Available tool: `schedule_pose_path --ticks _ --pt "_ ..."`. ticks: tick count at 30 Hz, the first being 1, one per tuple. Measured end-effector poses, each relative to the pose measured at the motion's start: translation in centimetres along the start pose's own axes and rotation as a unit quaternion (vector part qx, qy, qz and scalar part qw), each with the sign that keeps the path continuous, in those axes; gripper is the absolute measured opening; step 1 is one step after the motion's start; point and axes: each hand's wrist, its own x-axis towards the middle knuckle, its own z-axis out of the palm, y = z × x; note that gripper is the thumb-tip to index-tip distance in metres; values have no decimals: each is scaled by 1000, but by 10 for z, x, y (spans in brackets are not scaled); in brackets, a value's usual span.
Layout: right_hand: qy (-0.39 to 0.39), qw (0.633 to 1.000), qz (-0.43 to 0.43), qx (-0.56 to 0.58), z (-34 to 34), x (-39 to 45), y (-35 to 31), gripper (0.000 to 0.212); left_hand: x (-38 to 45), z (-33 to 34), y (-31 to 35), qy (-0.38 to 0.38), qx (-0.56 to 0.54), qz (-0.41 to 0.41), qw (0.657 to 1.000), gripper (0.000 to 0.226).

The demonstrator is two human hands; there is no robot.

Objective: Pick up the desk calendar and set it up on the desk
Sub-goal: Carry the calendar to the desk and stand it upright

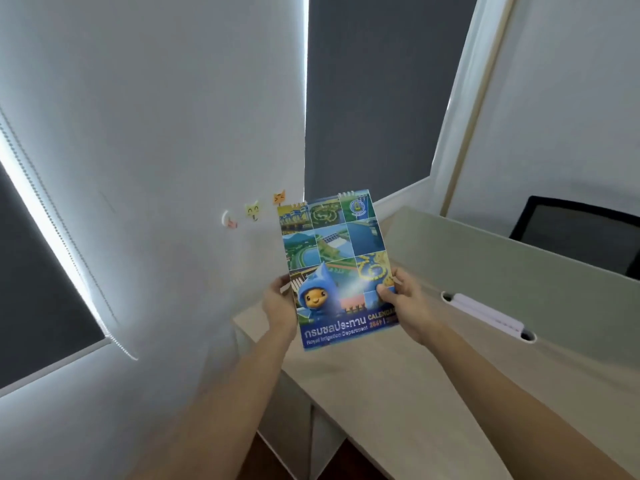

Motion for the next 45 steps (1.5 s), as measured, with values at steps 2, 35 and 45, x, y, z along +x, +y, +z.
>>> schedule_pose_path --ticks 2,35,45 --pt "14 1000 -5 3 -30 2 -8 22 -9 33 -7 -25 29 -2 999 29" --pt "481 816 249 -201 -255 -100 133 39 -73 250 -259 -467 382 -117 789 45" --pt "562 783 201 -173 -230 -124 155 32 -112 209 -274 -367 358 46 857 59"
